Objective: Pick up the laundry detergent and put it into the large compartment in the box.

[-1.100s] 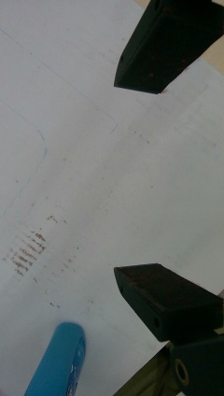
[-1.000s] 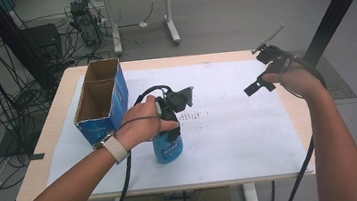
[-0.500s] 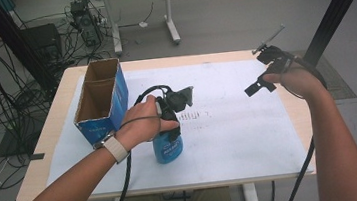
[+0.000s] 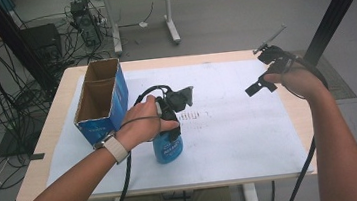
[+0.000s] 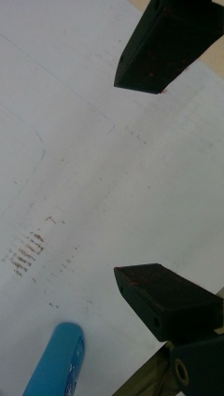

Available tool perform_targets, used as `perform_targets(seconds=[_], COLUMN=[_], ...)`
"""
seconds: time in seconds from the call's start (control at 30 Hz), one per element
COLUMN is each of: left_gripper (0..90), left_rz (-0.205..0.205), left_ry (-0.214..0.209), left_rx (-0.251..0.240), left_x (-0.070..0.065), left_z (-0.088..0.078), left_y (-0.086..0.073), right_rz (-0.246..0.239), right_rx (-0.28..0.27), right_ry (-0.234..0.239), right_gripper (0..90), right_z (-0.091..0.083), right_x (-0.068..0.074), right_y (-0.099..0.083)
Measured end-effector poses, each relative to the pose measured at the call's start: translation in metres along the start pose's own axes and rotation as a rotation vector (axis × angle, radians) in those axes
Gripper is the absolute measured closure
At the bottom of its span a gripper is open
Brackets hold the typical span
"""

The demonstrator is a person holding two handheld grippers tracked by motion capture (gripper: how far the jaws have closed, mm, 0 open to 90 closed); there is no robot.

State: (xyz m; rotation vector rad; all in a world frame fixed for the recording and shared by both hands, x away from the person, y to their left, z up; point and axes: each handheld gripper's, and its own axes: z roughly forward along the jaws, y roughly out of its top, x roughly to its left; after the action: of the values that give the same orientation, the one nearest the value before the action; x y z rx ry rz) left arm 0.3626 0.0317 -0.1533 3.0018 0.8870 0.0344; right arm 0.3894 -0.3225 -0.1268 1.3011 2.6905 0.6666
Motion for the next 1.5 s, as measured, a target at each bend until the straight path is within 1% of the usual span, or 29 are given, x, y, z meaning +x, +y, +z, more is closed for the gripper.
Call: perform_targets(seconds=[0.17,0.27,0.33,0.47,0.67,0.73,0.97,1.13,1.2,1.3,1.37,1.5], left_gripper=[38.5,38.4,38.5,38.4,38.4,38.3,38.3,38.2,37.8,37.8,37.9,38.0], left_rz=[-0.003,-0.008,-0.012,-0.029,-0.047,-0.064,-0.096,-0.118,-0.131,-0.145,-0.163,-0.197], left_ry=[0.004,0.004,0.002,-0.003,0.02,0.024,0.035,0.045,0.044,0.055,0.056,0.051], left_rx=[0.003,-0.003,0.003,-0.004,-0.002,-0.001,0.0,0.007,0.013,0.024,0.028,0.022], left_x=[-0.001,-0.002,-0.002,0.0,-0.002,-0.001,-0.001,0.001,0.003,0.005,0.007,0.015], left_z=[-0.003,-0.007,-0.01,-0.019,-0.035,-0.04,-0.054,-0.071,-0.078,-0.089,-0.096,-0.109], left_y=[0.0,-0.002,-0.001,-0.003,-0.004,-0.005,-0.005,-0.004,-0.004,-0.001,-0.001,-0.003], right_rz=[0.005,0.005,0.006,0.003,0.004,0.005,0.001,-0.003,-0.005,-0.005,-0.002,-0.003], right_rx=[-0.003,-0.003,-0.003,-0.008,-0.013,-0.013,-0.015,-0.017,-0.018,-0.018,-0.02,-0.021], right_ry=[-0.002,-0.008,-0.009,-0.011,-0.01,-0.01,-0.008,-0.01,-0.011,-0.011,-0.011,-0.009], right_gripper=[8.2,8.3,8.2,8.2,8.2,8.3,8.3,8.2,8.3,8.3,8.2,8.3], right_z=[-0.002,-0.003,-0.005,-0.007,-0.008,-0.008,-0.009,-0.011,-0.011,-0.012,-0.012,-0.012], right_x=[0.0,0.0,0.0,0.001,0.001,0.002,0.003,0.004,0.004,0.004,0.004,0.004], right_y=[-0.002,-0.003,-0.004,-0.006,-0.008,-0.008,-0.007,-0.006,-0.006,-0.005,-0.005,-0.005])
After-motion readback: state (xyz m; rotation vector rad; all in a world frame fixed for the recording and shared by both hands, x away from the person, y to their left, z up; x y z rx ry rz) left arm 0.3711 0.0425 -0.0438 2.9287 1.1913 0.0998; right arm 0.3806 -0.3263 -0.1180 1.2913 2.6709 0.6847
